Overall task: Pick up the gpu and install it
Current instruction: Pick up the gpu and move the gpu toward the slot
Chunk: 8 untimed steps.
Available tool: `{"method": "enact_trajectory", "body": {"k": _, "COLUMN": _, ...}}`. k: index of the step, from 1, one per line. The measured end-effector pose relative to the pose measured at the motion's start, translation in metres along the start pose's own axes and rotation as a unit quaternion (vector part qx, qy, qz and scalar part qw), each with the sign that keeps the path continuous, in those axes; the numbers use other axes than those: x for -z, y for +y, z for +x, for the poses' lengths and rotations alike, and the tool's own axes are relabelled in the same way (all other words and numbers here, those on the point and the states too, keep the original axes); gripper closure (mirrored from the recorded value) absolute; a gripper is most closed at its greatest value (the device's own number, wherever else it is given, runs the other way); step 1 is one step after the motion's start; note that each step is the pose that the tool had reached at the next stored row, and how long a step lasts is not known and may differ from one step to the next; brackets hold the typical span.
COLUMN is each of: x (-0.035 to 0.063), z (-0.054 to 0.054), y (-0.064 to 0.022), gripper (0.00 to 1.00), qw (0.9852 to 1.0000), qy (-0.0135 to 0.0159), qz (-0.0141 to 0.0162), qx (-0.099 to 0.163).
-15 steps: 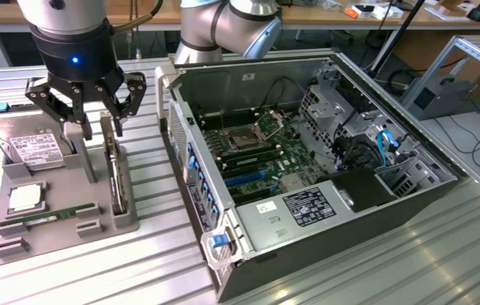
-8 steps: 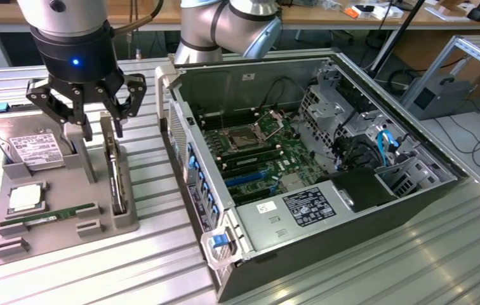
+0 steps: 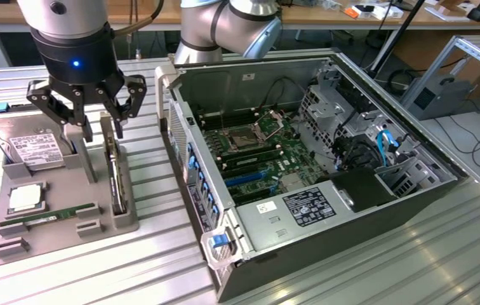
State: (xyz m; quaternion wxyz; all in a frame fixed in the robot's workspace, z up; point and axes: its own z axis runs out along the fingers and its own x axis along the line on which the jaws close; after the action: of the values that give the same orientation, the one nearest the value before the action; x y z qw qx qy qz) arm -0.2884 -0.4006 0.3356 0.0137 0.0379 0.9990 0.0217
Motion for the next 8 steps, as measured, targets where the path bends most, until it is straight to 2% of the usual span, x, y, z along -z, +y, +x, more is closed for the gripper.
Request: {"method": "enact_trajectory", "body": {"k": 8, "x": -0.0022, "z": 0.0, "y": -0.0001, "gripper": 0.52, "qw": 1.0, "qy": 0.0, "qz": 0.0, "qx": 0.0}}
